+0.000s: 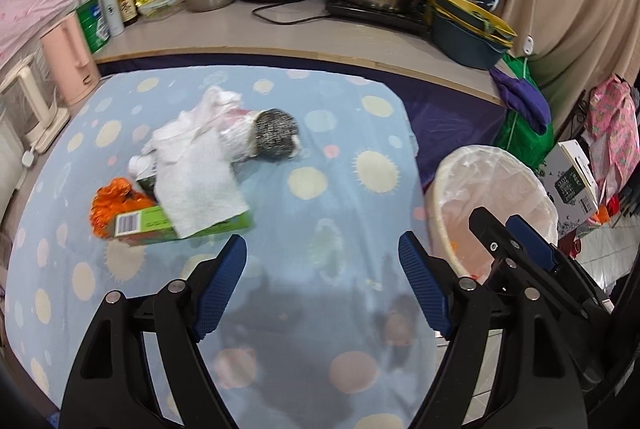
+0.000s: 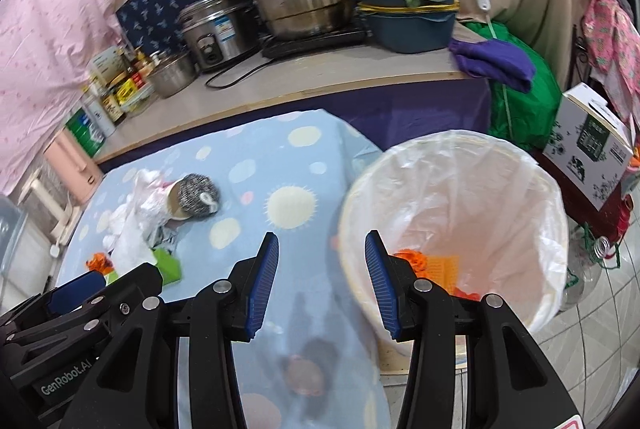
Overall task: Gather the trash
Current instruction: 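Move both tools back over the table toward the white tissue, then grasp the white tissue with the right tool and lift it, then grasp the white paper towel with the left tool while the right tool holds the tissue, then carry tissue and paper towel over the bin and open both tools to drop them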
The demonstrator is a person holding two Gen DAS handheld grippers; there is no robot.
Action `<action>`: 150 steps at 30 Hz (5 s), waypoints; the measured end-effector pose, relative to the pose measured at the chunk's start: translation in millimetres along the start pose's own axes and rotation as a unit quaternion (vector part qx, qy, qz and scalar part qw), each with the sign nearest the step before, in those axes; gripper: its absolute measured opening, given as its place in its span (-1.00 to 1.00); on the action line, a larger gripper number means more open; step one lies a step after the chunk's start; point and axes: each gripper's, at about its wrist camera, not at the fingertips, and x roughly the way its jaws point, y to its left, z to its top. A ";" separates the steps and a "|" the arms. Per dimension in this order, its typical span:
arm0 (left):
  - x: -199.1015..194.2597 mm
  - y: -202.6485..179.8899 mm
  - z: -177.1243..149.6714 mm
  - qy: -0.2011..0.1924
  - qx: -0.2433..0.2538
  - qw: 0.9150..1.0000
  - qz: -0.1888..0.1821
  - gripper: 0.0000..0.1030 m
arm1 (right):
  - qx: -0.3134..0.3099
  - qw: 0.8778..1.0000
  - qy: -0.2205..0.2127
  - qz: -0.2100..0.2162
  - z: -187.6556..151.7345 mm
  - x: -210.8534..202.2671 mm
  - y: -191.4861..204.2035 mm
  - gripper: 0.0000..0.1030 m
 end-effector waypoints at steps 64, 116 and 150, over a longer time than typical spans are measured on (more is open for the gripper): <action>37.4 184.8 -47.5 0.062 -0.150 0.984 0.072 0.68 | -0.103 0.983 0.133 0.068 -69.6 54.3 88.1 -0.90; 94.1 54.8 -9.8 0.097 -0.051 0.993 -0.035 -0.75 | -0.004 0.996 0.026 0.081 8.1 34.0 18.3 -0.91; -35.8 11.2 28.2 -0.024 -0.005 0.996 -0.084 -0.96 | 0.061 0.997 -0.024 0.046 10.6 -8.3 -61.5 -0.91</action>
